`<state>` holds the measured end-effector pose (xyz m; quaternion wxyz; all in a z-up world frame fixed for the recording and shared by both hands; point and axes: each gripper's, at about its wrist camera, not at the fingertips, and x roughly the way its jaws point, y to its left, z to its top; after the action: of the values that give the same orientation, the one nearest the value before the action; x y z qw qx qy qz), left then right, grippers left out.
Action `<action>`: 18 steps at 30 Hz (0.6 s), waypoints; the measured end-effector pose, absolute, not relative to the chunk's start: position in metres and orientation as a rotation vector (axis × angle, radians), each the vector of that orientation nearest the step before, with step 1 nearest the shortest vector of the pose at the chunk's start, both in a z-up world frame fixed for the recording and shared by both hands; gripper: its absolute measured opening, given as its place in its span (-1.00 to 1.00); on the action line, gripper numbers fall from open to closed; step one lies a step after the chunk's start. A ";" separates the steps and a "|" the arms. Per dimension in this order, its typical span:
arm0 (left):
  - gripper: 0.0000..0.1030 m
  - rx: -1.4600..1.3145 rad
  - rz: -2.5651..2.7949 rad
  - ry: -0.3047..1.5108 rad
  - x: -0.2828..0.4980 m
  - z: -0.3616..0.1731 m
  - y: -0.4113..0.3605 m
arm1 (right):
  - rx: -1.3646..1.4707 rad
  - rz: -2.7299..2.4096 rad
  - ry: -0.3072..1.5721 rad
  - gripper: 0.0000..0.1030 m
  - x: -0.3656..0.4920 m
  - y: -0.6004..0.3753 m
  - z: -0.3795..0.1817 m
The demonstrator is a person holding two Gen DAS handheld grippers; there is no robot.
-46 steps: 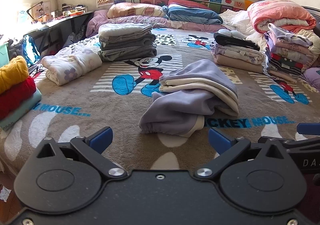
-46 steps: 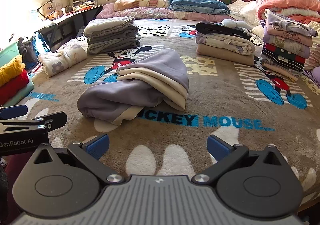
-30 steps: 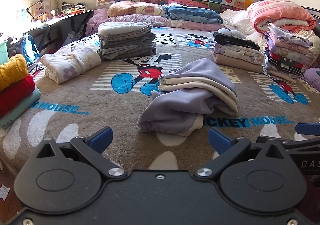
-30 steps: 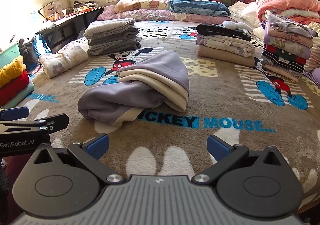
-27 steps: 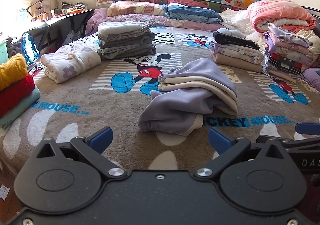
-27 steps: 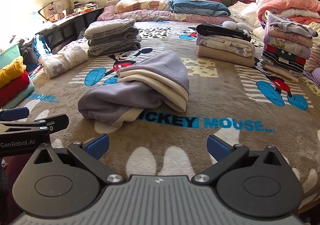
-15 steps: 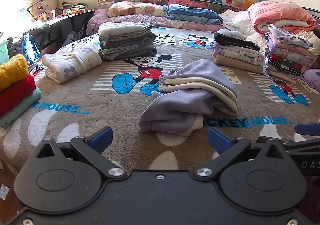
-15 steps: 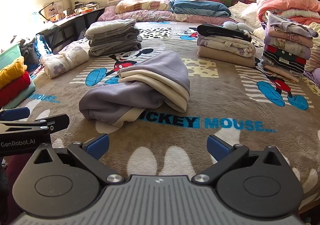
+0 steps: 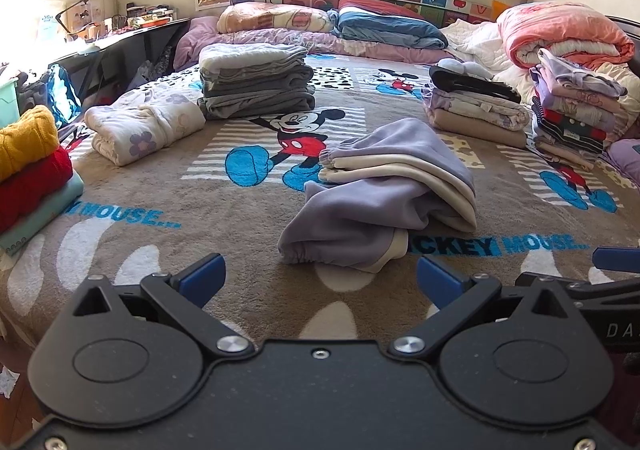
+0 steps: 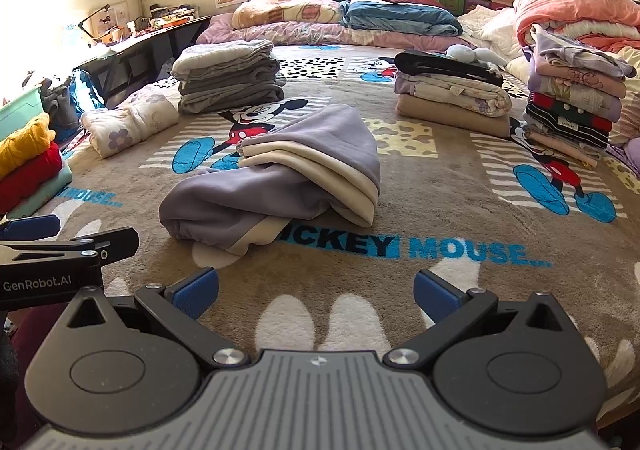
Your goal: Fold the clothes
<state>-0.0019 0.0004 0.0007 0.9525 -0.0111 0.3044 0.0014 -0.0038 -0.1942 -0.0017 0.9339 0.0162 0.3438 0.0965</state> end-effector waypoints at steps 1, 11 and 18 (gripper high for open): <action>1.00 -0.023 0.003 0.619 -0.002 0.001 0.001 | 0.033 0.197 0.703 1.00 -0.004 -0.194 -0.002; 1.00 -0.028 0.006 0.621 0.003 -0.002 0.001 | 0.027 0.204 0.709 1.00 0.000 -0.191 -0.004; 1.00 -0.033 0.002 0.627 0.006 -0.005 0.000 | 0.024 0.210 0.714 1.00 0.004 -0.190 -0.006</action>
<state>0.0058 0.0002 -0.0050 0.9512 -0.0161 0.3081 0.0008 0.0042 -0.1896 -0.0061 0.9316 0.0117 0.3486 0.1024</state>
